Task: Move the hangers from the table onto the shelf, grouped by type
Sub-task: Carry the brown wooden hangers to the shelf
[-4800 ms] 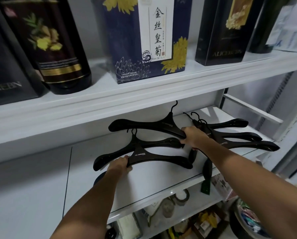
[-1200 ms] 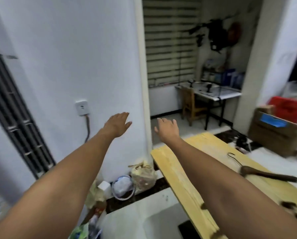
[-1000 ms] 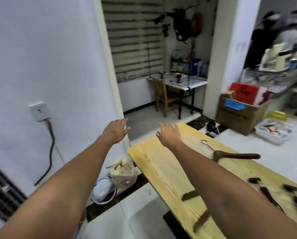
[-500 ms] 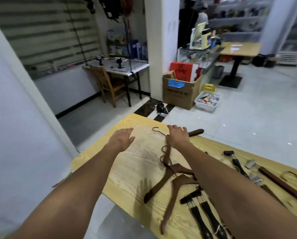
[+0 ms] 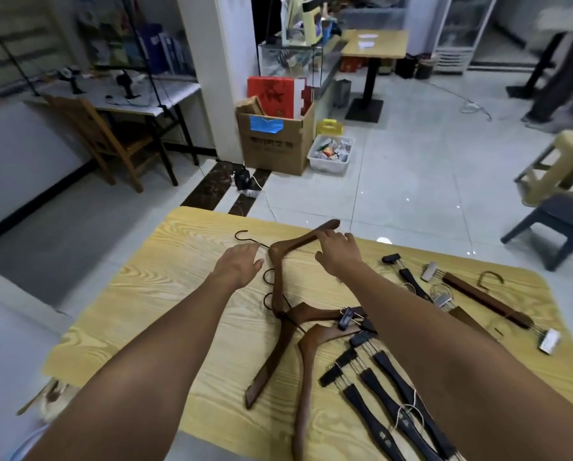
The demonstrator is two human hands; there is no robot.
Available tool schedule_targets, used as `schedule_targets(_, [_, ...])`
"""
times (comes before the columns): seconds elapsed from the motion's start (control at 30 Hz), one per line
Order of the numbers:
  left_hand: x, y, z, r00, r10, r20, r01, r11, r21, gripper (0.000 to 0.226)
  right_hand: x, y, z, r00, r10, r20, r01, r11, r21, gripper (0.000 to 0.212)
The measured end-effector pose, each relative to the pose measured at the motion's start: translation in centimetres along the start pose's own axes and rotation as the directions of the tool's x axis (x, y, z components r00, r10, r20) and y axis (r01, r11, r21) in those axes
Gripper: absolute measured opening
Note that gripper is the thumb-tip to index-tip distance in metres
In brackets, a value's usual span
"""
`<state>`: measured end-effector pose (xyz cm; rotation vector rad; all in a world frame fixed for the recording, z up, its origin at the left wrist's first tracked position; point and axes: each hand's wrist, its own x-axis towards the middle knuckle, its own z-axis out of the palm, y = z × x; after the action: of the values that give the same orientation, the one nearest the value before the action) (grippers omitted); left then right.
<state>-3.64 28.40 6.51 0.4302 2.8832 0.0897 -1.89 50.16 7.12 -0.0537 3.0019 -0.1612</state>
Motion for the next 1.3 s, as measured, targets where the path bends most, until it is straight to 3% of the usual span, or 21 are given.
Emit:
schedule_targets(0.37, [4.6,-0.8,4.4,0.993,0.046,0.109,-0.043,0.999,-0.028,0.052,1.1,1.1,6.6,0.982,-0.001,0.19,0.0,1.0,0.004,0.059])
schedule_targets(0.7, [5.8,0.3,7.8,0.985,0.072,0.158,-0.057,0.994,-0.093,0.05,-0.8,1.6,12.7,0.912,-0.02,0.41,0.07,0.992,-0.109,0.057])
schedule_targets(1.07, [5.9,-1.1,9.6,0.987,0.042,0.156,-0.027,0.995,-0.095,0.052,0.0,1.2,15.4,0.929,0.03,0.369,0.054,0.975,-0.214,0.043])
schedule_targets(1.3, [6.3,-2.6,8.7,0.992,-0.006,0.129,0.014,0.998,-0.06,0.054,0.4,1.5,15.4,0.941,-0.1,0.323,0.194,0.943,-0.272,0.039])
